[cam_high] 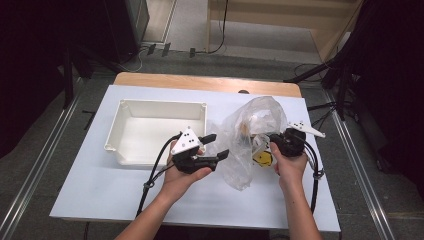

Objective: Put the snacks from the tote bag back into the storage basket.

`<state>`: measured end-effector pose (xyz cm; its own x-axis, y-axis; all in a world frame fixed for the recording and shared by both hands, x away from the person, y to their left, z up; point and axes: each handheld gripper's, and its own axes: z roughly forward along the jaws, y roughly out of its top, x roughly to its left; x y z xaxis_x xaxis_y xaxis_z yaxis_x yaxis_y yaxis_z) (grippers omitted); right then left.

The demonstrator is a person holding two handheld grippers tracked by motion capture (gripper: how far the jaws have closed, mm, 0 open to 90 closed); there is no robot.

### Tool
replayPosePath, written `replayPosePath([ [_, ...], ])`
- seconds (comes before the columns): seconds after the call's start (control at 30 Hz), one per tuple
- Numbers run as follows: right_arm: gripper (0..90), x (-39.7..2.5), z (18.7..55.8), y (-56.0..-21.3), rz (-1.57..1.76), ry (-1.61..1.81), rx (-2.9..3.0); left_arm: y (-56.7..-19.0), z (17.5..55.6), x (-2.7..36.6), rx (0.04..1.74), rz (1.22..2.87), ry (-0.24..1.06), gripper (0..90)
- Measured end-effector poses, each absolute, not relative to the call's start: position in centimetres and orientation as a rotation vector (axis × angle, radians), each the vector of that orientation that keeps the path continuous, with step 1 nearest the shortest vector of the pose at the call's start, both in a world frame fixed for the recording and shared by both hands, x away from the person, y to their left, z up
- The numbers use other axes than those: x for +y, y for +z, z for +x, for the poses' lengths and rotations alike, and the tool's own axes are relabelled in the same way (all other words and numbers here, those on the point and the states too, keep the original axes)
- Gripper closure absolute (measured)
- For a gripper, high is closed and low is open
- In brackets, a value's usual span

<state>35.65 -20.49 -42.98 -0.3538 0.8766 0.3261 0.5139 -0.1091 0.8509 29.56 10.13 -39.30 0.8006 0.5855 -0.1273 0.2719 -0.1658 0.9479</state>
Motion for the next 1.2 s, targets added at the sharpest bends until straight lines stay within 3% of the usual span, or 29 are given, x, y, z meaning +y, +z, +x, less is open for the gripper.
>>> replayPosePath([
  [0.07,88.4,-20.4,35.6,-42.9,1.531,1.454,1.825,-39.3,29.5,9.8,0.656,1.756,0.326,36.8],
  [0.13,88.5,-20.3,35.6,-42.9,1.522,1.459,1.829,-39.3,29.6,9.4,0.642,1.759,0.349,47.9],
  [0.17,88.4,-20.2,35.6,-42.9,1.518,1.461,1.834,-39.3,29.6,9.2,0.642,1.756,0.359,55.8],
  [0.2,88.4,-20.2,35.6,-42.8,1.509,1.467,1.84,-39.4,29.8,9.1,0.648,1.762,0.366,71.1],
  [0.23,88.4,-20.2,35.6,-42.8,1.509,1.467,1.84,-39.6,30.1,8.9,0.67,1.781,0.378,71.1],
  [0.27,88.4,-20.2,35.6,-42.8,1.507,1.466,1.841,-39.9,30.5,8.7,0.711,1.804,0.383,77.8],
  [0.3,88.4,-20.2,35.6,-42.9,1.52,1.457,1.839,-40.3,31.2,8.7,0.771,1.825,0.391,90.0],
  [0.5,88.4,-21.0,36.2,-44.2,1.588,1.396,1.85,-42.3,33.2,9.3,0.97,1.914,0.38,90.0],
  [0.77,88.5,-21.9,37.0,-46.4,1.693,1.292,1.882,-42.4,32.7,9.3,0.95,1.928,0.407,90.0],
  [0.8,88.5,-21.9,37.0,-46.5,1.697,1.289,1.881,-42.1,32.6,9.5,0.943,1.906,0.4,87.3],
  [0.87,88.5,-22.0,36.9,-46.5,1.692,1.292,1.881,-41.7,32.4,9.8,0.936,1.88,0.403,70.8],
  [0.93,88.5,-22.0,36.9,-46.5,1.685,1.296,1.882,-41.4,32.4,10.2,0.925,1.868,0.4,66.2],
  [0.97,88.5,-22.0,36.8,-46.3,1.684,1.307,1.874,-41.2,32.3,10.4,0.923,1.86,0.394,56.5],
  [1.2,88.5,-21.9,36.8,-46.3,1.675,1.31,1.867,-40.4,32.5,12.4,1.01,1.773,0.426,51.5],
])
